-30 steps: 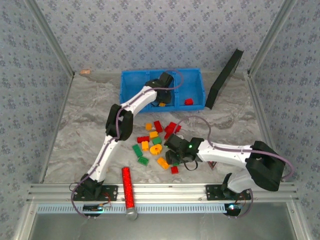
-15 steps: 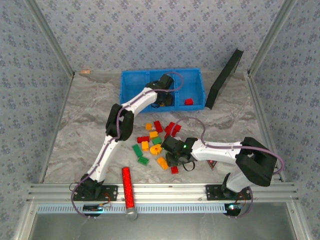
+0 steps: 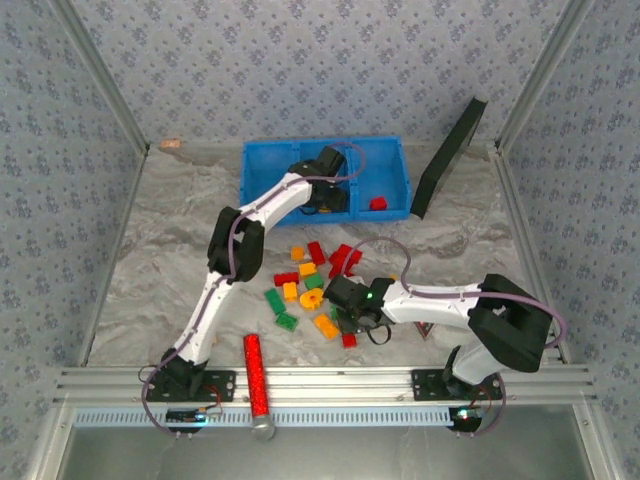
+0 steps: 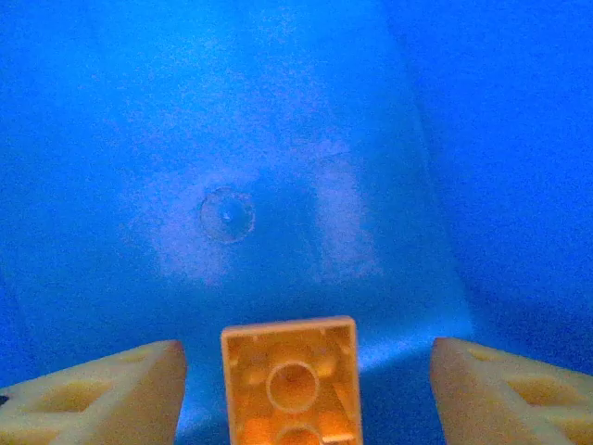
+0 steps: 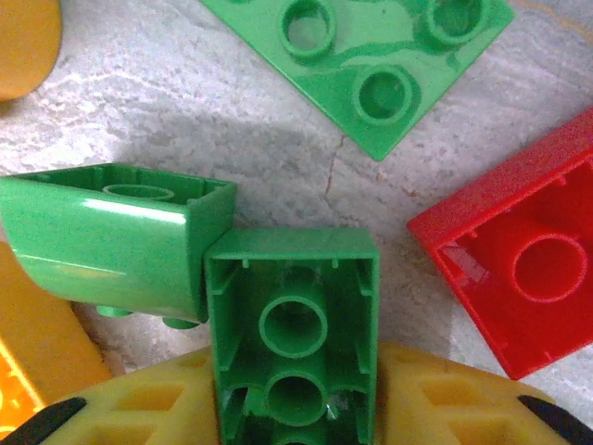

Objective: Sort the legos into containers by color
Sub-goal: Pick up the lego from the bottom-center of the table, then place the lego in the container.

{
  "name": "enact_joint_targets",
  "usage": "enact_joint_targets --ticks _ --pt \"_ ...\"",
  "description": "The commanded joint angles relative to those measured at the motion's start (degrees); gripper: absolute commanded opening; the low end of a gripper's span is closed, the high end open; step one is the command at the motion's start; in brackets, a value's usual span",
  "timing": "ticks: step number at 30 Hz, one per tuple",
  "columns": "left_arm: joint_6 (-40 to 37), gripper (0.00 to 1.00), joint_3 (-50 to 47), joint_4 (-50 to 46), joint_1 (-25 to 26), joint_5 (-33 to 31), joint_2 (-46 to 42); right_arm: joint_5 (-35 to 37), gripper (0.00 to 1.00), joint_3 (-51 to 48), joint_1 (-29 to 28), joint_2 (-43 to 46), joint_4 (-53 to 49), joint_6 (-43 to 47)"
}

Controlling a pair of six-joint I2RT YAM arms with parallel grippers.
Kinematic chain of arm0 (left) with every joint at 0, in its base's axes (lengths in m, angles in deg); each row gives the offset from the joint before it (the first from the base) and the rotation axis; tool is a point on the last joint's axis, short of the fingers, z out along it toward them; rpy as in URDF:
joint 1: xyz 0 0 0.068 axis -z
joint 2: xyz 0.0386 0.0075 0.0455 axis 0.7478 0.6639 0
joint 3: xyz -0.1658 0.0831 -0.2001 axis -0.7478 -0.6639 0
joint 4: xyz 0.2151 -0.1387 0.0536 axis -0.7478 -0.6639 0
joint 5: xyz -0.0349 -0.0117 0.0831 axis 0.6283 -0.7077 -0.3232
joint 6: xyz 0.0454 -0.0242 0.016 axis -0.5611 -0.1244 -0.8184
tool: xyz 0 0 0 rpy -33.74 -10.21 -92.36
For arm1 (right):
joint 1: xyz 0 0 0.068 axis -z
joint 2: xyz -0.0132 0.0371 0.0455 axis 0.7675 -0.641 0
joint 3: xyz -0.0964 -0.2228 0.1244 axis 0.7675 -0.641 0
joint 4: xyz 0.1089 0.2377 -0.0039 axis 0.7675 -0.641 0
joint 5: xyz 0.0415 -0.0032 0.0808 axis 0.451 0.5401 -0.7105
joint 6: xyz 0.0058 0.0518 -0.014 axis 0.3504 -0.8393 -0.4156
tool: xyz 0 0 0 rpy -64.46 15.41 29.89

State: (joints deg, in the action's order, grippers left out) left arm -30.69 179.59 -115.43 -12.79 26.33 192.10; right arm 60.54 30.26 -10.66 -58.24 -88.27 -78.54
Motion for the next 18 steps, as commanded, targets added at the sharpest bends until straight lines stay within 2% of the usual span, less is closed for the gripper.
enact_joint_targets --ticks 1,6,10,18 --pt "-2.1 0.72 -0.5 -1.1 1.0 2.2 -7.2 0.5 0.38 -1.5 -0.3 -2.1 0.4 -0.6" --pt "-3.3 0.75 -1.8 -2.1 1.1 2.6 -12.5 -0.1 0.31 -1.1 -0.5 0.2 -1.0 -0.6" --pt "-4.6 0.80 -3.2 -3.1 1.0 2.6 -17.1 -0.1 0.30 1.0 -0.5 4.4 -6.6 -0.4" --pt "-4.7 0.83 -11.1 -0.4 -0.3 6.6 -28.2 -0.6 0.29 11.6 2.5 9.3 -17.5 4.3"
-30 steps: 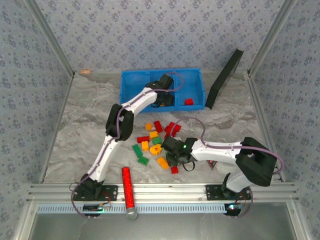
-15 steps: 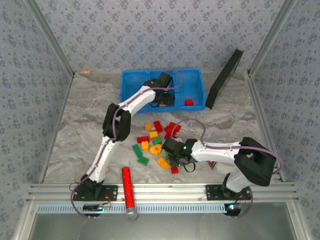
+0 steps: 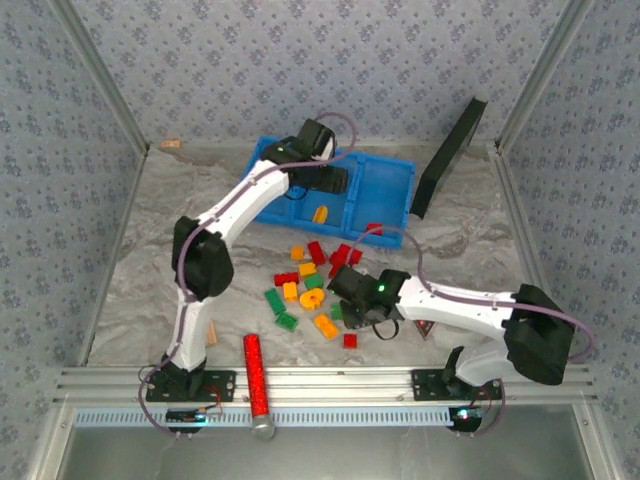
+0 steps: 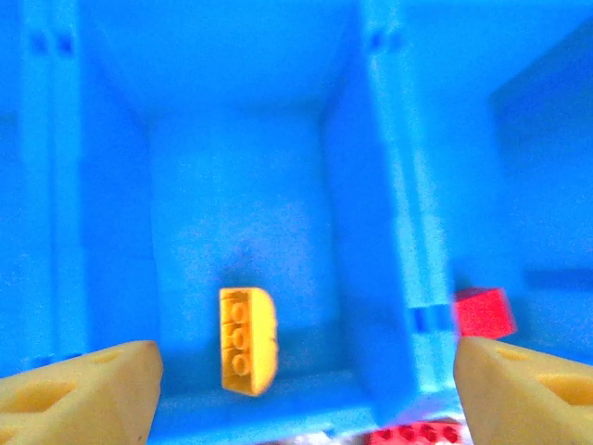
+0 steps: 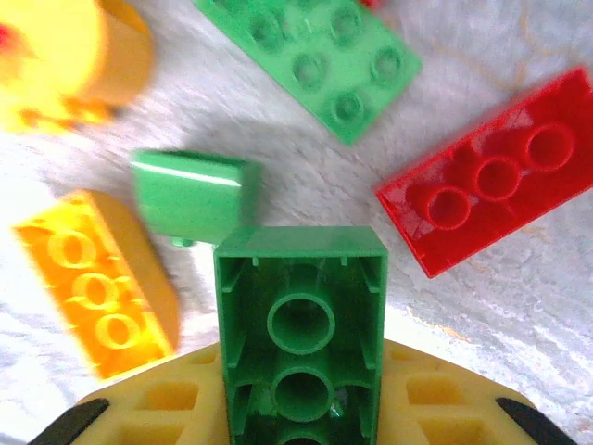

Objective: Sort the legos into containers by color
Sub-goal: Place the lego in the container.

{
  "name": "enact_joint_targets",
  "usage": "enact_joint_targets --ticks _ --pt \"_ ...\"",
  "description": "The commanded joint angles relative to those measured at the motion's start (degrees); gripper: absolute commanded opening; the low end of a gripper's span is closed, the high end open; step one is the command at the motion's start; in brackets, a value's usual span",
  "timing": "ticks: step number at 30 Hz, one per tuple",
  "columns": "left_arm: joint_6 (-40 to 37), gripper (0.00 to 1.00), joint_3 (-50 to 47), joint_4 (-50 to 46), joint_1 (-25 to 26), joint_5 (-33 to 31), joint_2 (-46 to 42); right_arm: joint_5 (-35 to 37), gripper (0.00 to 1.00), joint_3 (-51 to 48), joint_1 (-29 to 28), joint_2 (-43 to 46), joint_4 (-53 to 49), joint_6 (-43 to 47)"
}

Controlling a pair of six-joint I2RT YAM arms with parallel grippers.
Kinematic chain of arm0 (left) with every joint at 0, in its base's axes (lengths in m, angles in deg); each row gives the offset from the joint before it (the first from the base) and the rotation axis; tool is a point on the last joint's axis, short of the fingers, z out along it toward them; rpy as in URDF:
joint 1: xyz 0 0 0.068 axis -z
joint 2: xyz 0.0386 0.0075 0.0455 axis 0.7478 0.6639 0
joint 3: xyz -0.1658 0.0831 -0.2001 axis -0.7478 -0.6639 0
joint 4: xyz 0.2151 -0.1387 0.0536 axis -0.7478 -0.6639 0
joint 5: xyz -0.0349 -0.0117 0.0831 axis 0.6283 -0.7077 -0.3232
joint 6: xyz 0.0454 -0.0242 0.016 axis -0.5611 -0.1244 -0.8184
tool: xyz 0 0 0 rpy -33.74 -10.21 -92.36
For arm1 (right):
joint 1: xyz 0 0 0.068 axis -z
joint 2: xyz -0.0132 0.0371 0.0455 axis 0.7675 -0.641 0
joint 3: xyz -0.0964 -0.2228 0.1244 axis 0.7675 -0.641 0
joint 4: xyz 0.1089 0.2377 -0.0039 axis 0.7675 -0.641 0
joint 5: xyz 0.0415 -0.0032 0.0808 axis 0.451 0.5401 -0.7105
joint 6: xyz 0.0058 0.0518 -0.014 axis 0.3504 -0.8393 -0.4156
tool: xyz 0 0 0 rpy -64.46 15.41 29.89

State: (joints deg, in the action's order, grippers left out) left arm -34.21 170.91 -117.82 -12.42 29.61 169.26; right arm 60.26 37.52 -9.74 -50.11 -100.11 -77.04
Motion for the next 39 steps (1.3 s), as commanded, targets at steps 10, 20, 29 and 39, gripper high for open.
enact_joint_targets --ticks 10,20,29,39 --pt "2.2 0.75 -24.8 5.6 -7.6 6.6 -26.7 0.5 0.29 26.2 9.1 -10.5 -6.7 16.4" --pt "7.4 0.78 -45.6 -3.4 -15.8 10.0 -49.8 -0.1 0.30 59.4 14.3 -35.6 -5.4 30.4" --pt "19.7 0.77 -68.0 -1.1 -15.4 12.8 -63.9 -3.5 0.30 88.3 17.3 -57.2 -4.3 37.4" --pt "26.8 0.77 -76.5 0.5 -8.6 11.9 -64.3 -8.9 0.32 95.7 19.3 -67.0 2.3 41.9"
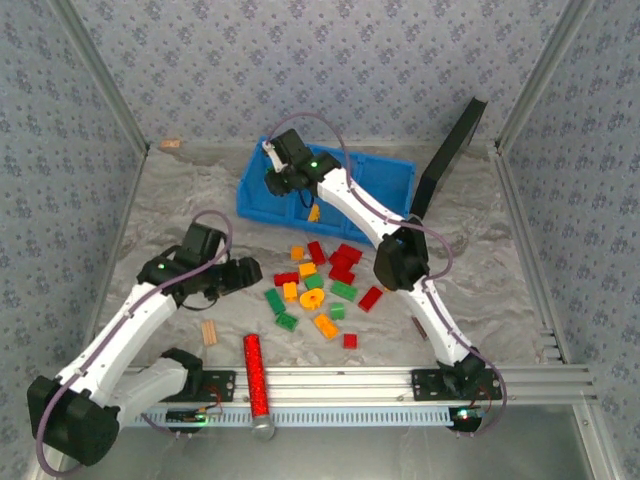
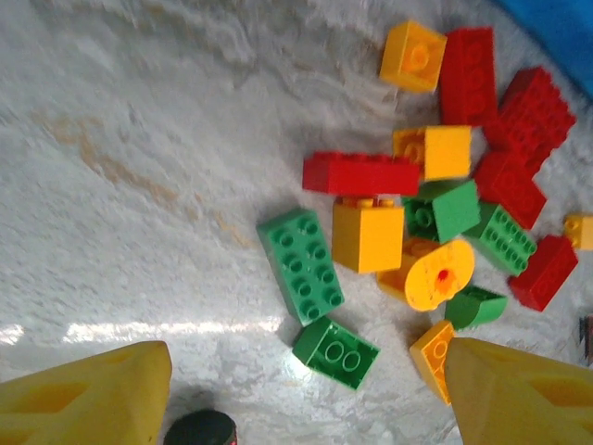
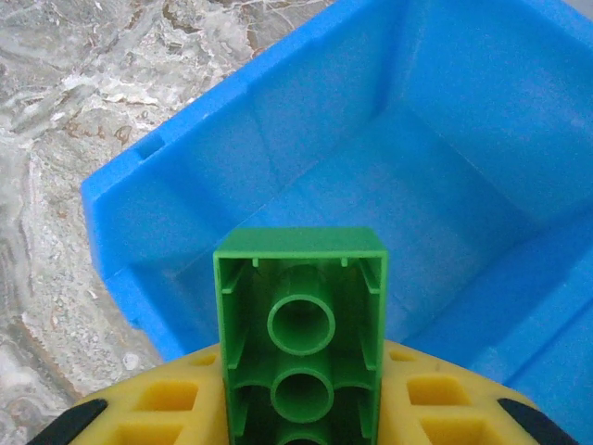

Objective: Sort the legos into containers by color
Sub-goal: Place the lego in the container.

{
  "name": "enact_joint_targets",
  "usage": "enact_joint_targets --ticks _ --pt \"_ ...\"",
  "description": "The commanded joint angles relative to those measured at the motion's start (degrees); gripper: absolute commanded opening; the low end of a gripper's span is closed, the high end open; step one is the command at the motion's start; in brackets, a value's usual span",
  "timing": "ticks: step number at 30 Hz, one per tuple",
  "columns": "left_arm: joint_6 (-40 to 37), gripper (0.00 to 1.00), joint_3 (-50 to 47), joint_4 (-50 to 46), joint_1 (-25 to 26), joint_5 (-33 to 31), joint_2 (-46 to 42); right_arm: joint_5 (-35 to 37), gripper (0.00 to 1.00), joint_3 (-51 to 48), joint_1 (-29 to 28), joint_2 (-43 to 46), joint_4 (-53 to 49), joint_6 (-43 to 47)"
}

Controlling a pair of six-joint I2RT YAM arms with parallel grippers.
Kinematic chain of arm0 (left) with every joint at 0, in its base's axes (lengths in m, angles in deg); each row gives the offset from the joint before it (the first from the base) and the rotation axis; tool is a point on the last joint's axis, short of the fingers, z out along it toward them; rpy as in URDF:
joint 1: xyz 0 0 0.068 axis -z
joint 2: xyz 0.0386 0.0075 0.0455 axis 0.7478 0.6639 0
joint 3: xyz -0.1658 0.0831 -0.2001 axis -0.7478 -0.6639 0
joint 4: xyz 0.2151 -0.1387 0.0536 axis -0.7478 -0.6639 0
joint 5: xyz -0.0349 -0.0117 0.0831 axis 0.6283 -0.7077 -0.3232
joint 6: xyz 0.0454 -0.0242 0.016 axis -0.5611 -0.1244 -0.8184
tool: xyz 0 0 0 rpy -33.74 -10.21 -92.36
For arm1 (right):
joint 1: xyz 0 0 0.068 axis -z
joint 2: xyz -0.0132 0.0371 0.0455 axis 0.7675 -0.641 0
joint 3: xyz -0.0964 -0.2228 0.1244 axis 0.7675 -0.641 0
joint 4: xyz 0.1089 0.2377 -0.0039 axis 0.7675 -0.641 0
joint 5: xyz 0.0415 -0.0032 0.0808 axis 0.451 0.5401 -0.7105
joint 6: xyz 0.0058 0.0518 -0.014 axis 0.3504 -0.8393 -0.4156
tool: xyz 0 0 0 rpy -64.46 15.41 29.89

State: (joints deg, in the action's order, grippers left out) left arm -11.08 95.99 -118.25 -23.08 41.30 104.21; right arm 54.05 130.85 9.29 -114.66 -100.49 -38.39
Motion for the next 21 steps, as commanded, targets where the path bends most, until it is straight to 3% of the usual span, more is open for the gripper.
enact_joint_targets --ticks 1,13,21 --pt "4.1 0.77 -2.0 1.3 2.9 0.0 1.3 -3.1 0.33 2.6 0.2 -3.1 2.9 3.8" --pt "7.6 0.77 -1.3 5.5 12.1 -4.1 14.6 1.4 0.40 1.5 -1.7 -7.3 1.7 11.0" --pt "11.1 0.74 -0.7 8.0 13.6 -7.8 20.8 2.7 0.50 -2.0 -2.1 -5.1 2.0 13.3"
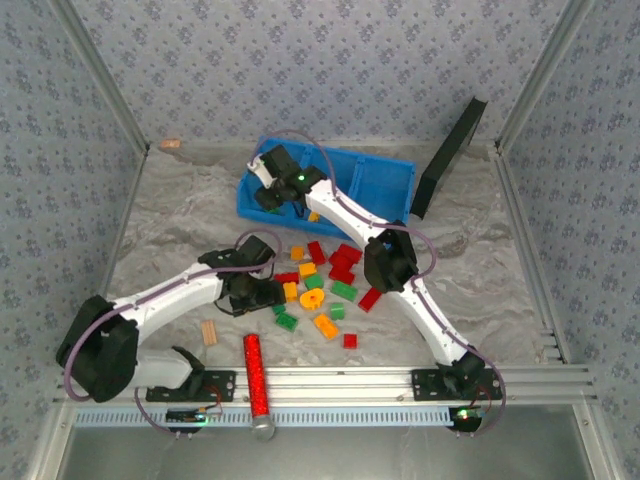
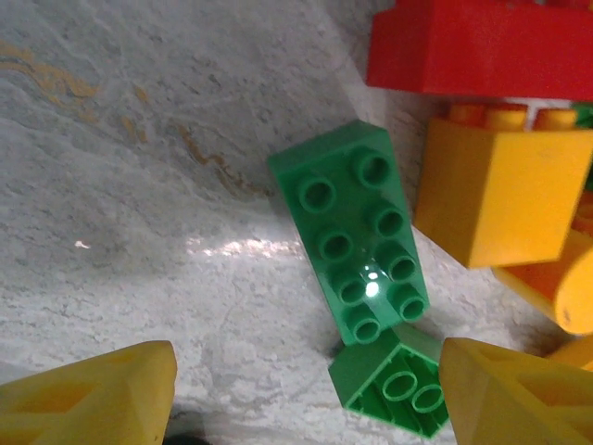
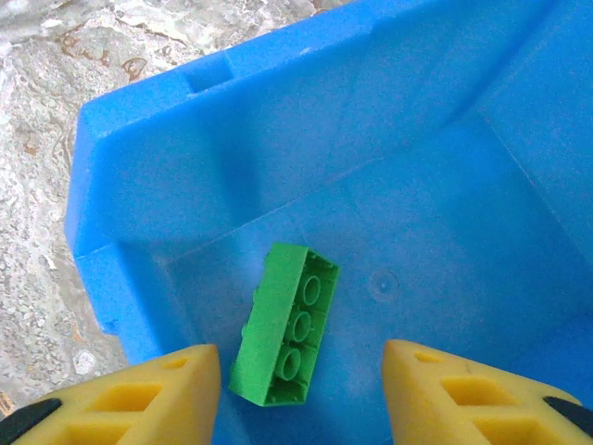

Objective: Sort the legos into containers by color
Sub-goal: Place the lego in the container, then pick up the lego from the middle-left of the table.

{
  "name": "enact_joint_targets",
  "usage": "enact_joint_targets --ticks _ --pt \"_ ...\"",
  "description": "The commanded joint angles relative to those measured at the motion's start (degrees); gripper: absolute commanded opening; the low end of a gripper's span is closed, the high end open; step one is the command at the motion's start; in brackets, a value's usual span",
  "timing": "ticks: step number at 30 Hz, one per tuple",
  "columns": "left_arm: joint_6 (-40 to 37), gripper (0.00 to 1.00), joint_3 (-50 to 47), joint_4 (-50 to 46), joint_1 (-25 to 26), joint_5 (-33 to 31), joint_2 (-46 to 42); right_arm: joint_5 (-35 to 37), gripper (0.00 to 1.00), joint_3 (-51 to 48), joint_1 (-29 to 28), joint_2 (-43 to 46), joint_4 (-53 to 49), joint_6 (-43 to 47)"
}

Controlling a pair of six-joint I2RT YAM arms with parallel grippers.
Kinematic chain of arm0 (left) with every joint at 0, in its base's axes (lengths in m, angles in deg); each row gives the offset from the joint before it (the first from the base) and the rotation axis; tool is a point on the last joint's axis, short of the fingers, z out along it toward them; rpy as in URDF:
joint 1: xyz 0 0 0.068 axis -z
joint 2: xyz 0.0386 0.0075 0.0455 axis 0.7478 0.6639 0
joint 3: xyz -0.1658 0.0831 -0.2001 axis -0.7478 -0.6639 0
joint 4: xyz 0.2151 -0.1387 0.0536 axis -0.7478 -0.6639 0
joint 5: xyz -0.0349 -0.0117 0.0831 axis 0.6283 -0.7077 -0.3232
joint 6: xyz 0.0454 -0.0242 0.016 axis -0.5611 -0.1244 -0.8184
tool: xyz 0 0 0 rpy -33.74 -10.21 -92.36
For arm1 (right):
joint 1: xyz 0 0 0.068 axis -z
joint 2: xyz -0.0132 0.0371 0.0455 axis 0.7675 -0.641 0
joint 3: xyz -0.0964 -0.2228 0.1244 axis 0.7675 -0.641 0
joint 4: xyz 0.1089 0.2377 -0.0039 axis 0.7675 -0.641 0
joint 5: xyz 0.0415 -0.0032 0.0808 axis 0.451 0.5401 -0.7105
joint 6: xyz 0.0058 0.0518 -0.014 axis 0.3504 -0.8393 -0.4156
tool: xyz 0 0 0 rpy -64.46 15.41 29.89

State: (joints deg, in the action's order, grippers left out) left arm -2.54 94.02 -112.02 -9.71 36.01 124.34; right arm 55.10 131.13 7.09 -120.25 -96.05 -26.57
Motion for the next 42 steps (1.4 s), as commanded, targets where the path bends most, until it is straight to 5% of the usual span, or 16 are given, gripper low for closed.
enact_joint_targets --ticks 1,14,28,36,42 --pt "3.1 0.74 1.2 2.4 0.2 -2.7 0.8 1.6 0.50 -3.1 0.1 1.2 -2.1 1.6" --pt "3.4 0.67 4.4 6.1 0.8 -1.2 10.0 -2.2 0.50 -21.7 1.2 19.5 3.1 -1.3" --pt "3.8 0.40 1.9 5.6 1.1 0.0 14.3 0.2 0.52 -44.0 1.5 41.1 0.8 -5.7" --pt "1.3 0.28 4.4 3.6 0.5 -0.4 15.7 -3.1 0.59 -66.1 -2.8 57.8 1.2 -8.7" --pt "-4.5 0.26 12.8 -2.5 -4.3 -2.0 12.8 -6.9 0.69 -83.1 -11.1 67.2 8.8 -10.2"
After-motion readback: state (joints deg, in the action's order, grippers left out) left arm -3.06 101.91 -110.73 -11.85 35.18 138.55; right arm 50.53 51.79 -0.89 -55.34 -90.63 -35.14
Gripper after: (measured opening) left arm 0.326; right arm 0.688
